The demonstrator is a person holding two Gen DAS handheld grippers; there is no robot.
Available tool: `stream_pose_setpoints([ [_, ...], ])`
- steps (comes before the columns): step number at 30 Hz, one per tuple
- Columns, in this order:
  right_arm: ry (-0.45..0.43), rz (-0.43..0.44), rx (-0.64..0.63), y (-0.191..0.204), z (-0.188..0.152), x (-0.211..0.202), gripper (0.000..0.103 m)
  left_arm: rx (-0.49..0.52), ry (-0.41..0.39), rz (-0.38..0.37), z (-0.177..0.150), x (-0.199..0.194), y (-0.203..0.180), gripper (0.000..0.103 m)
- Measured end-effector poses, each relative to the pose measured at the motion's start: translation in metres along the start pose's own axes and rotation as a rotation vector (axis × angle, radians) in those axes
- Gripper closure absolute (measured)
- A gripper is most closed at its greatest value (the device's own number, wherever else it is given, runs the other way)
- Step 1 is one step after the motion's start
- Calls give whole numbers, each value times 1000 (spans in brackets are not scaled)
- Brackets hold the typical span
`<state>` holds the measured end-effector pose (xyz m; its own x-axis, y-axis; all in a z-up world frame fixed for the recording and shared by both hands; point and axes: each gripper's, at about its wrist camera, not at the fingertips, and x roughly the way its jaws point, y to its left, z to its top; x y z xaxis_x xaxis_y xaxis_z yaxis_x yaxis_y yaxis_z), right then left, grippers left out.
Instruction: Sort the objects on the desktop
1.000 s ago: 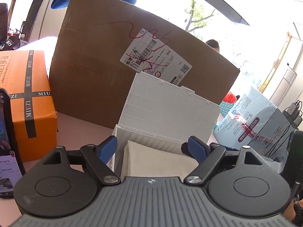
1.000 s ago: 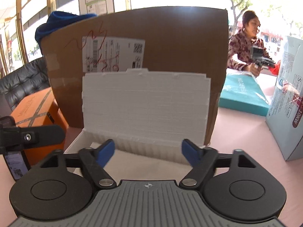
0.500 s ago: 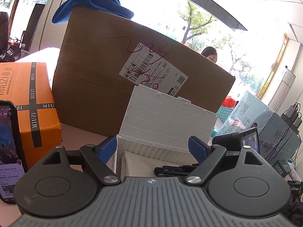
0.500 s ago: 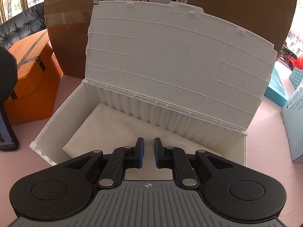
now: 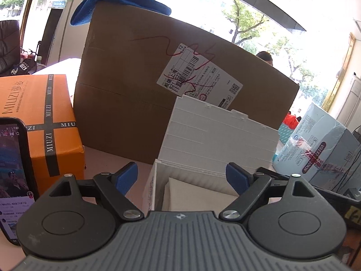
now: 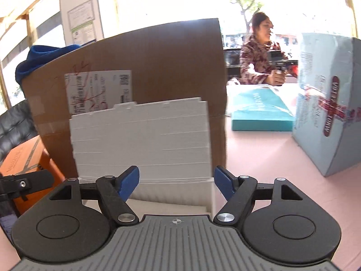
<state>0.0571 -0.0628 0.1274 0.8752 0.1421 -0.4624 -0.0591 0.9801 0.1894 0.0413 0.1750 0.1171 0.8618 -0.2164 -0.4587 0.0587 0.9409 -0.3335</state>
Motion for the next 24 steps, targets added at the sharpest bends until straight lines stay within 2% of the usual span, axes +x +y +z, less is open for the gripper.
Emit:
stream_pose_setpoints([
  [3, 77, -45, -1, -17, -5, 15, 34, 31, 3, 46, -3, 9, 1, 19],
  [5, 106, -37, 9, -25, -13, 21, 36, 55, 8, 69, -6, 15, 1, 19],
  [7, 126, -31, 10, -27, -21, 27, 43, 77, 13, 92, -9, 20, 0, 20],
  [14, 177, -23, -79, -19, -39, 33, 80, 109, 62, 152, -17, 41, 6, 29],
  [17, 179, -26, -93, -16, -43, 35, 81, 106, 94, 166, -20, 50, 12, 35],
  [18, 176, -27, -90, -16, -44, 36, 83, 103, 109, 161, -21, 53, 13, 40],
  [22, 169, -30, -80, -19, -46, 36, 86, 63, 183, 124, -26, 66, 21, 57],
  [24, 169, -32, -74, -21, -46, 36, 87, 52, 215, 106, -29, 71, 23, 62],
])
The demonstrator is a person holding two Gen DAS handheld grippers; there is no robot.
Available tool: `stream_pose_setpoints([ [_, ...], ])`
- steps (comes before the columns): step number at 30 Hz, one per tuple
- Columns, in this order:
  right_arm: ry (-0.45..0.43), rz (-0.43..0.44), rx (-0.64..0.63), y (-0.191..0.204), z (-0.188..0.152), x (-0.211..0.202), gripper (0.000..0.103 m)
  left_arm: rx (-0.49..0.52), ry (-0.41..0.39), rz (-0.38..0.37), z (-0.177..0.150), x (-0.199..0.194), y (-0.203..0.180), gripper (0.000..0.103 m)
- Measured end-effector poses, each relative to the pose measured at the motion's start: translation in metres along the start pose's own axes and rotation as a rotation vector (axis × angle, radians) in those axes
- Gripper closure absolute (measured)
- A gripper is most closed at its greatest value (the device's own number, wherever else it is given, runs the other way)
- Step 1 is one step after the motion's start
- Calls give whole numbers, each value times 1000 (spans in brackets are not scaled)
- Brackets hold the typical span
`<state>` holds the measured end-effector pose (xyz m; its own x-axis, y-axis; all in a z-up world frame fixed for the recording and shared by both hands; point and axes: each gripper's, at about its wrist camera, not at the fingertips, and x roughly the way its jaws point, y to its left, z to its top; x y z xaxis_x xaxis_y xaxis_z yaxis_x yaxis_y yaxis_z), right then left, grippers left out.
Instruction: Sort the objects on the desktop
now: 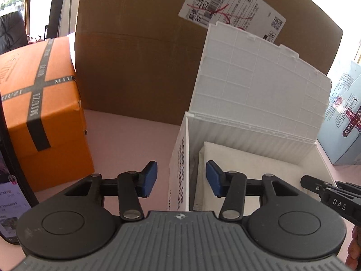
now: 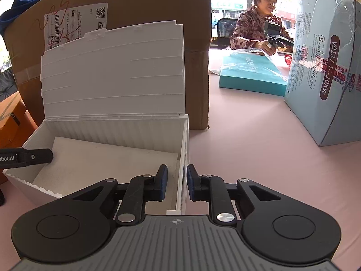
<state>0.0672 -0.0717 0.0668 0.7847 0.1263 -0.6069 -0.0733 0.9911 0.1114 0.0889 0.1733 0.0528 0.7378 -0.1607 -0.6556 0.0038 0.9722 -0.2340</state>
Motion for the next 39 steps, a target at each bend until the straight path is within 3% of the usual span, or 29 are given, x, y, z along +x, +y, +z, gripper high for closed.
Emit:
stream_pose_setpoints([
  [7, 16, 13, 7, -10, -1, -5, 93, -3, 48, -37, -9, 4, -5, 66],
  [22, -1, 30, 24, -61, -37, -58, 93, 56, 65, -113, -48, -21, -41, 65],
  [31, -60, 97, 63, -81, -54, -71, 90, 46, 59, -148, -66, -34, -39, 65],
  [32, -56, 118, 106, -85, -54, -68, 88, 28, 64, -157, -66, -32, -36, 65],
  [35, -25, 214, 272, -100, -54, -56, 60, -18, 91, -195, -62, -26, -23, 66],
  [36, -22, 244, 329, -106, -54, -52, 56, -27, 98, -209, -61, -24, -20, 64],
  [38, -27, 291, 409, -115, -54, -46, 51, -49, 95, -229, -56, -23, -13, 53],
  [39, -45, 306, 431, -119, -53, -45, 40, -56, 88, -233, -54, -21, -11, 34],
])
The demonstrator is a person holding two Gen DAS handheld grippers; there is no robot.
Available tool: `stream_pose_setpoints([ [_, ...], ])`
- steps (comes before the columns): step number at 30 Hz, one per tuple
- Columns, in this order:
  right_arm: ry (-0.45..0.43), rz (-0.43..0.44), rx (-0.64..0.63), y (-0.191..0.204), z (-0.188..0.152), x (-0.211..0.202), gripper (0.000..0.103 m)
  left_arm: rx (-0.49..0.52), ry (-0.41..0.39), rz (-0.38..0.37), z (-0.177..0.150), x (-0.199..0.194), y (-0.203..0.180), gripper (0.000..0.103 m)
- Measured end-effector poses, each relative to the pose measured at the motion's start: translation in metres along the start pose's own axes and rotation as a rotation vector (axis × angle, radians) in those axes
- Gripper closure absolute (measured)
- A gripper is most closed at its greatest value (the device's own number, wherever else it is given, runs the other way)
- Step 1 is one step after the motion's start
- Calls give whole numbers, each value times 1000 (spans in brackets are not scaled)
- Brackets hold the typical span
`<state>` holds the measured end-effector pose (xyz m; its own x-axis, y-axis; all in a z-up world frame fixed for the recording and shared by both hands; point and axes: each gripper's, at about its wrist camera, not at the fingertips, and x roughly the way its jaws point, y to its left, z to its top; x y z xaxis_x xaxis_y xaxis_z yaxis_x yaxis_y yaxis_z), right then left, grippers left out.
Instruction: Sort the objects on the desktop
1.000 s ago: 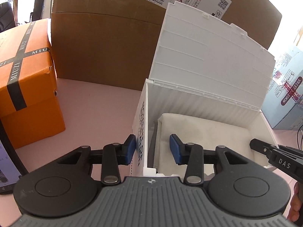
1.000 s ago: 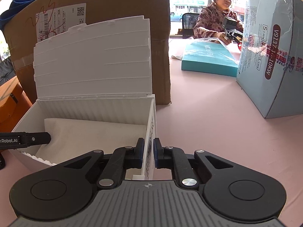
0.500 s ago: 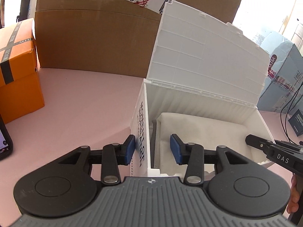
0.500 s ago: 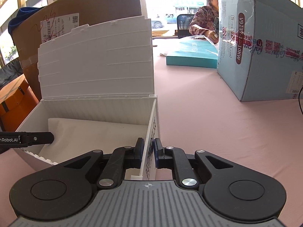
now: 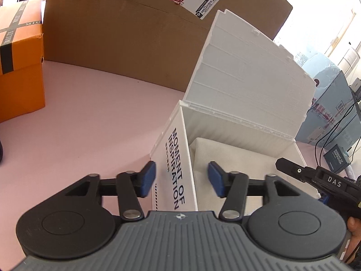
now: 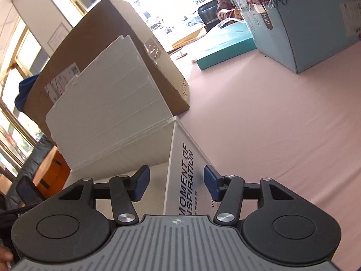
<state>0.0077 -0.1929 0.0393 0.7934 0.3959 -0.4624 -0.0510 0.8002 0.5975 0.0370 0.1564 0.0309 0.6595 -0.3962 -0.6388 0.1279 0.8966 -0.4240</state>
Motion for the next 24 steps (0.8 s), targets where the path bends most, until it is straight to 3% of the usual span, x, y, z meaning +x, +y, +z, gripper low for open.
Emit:
stream_pose_setpoints([
  [1, -26, 14, 10, -2, 2, -1, 34, -5, -12, -4, 3, 2, 1, 18],
  [2, -69, 33, 19, -6, 4, -5, 23, -10, -25, -9, 3, -1, 4, 17],
  [6, -197, 146, 31, -18, 15, -13, 9, -44, -67, -71, 14, -5, 10, 17],
  [13, -167, 349, 159, -37, 28, 1, 9, -41, -105, -236, 47, 1, 5, 16],
  [17, -182, 409, 129, -31, 26, -1, 9, -12, -96, -345, 44, 4, -2, 16],
  [24, -239, 491, 12, -16, 23, -15, 9, 36, -165, -377, 43, -9, -8, 15],
])
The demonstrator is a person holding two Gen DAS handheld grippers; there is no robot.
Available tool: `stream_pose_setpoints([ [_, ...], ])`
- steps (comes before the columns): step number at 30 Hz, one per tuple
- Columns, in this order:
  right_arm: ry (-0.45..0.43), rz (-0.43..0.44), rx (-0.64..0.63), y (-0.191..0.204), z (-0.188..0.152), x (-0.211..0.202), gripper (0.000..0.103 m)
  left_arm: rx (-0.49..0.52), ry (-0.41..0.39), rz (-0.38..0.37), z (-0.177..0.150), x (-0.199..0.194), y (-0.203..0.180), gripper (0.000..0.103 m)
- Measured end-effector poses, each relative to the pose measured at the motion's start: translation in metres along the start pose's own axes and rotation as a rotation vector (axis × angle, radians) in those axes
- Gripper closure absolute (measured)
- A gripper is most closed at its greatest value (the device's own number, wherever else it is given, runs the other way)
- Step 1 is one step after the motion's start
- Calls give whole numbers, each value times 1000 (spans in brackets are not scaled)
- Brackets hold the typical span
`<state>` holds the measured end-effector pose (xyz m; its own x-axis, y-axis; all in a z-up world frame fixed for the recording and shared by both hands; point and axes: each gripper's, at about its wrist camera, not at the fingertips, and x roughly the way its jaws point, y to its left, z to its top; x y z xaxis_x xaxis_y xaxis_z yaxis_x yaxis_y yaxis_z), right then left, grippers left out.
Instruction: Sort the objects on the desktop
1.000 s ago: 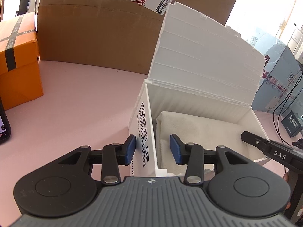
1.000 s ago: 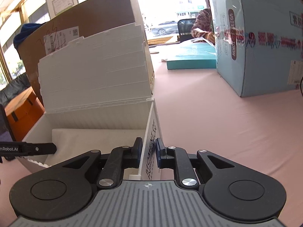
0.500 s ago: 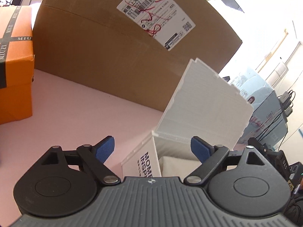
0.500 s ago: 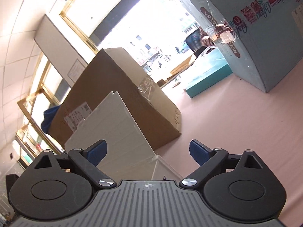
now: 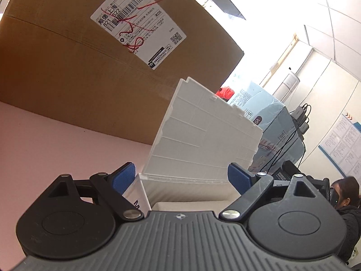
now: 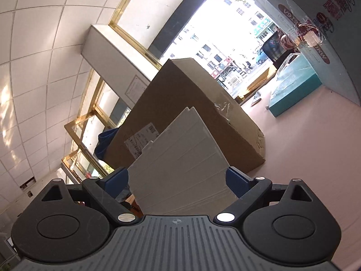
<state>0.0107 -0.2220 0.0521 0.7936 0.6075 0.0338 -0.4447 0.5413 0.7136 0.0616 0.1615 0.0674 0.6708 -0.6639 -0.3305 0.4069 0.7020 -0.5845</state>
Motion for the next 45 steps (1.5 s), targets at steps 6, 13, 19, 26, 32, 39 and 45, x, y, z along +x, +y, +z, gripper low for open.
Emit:
stream_pose_setpoints([
  [6, -91, -131, -46, -2, 1, 2, 9, 31, -2, 22, 0, -1, -6, 15],
  [13, 3, -193, -35, -24, 12, 30, 10, -36, 13, 6, 5, 7, 3, 14],
  [19, -20, -25, -141, -1, 9, 17, 15, 39, -41, -32, 5, -2, -5, 14],
  [26, -41, -15, -147, 0, 5, 15, 15, 57, -50, -32, 4, -2, -6, 13],
  [32, -85, 56, -173, 7, 8, 3, 15, 71, -82, -48, 5, -11, -10, 13],
  [39, -76, 88, -248, 23, 1, -1, 15, 166, -78, -60, -2, -14, -25, 10],
  [45, -80, -63, -56, -12, 12, 7, 5, 187, -82, -36, -5, -12, -27, 10],
])
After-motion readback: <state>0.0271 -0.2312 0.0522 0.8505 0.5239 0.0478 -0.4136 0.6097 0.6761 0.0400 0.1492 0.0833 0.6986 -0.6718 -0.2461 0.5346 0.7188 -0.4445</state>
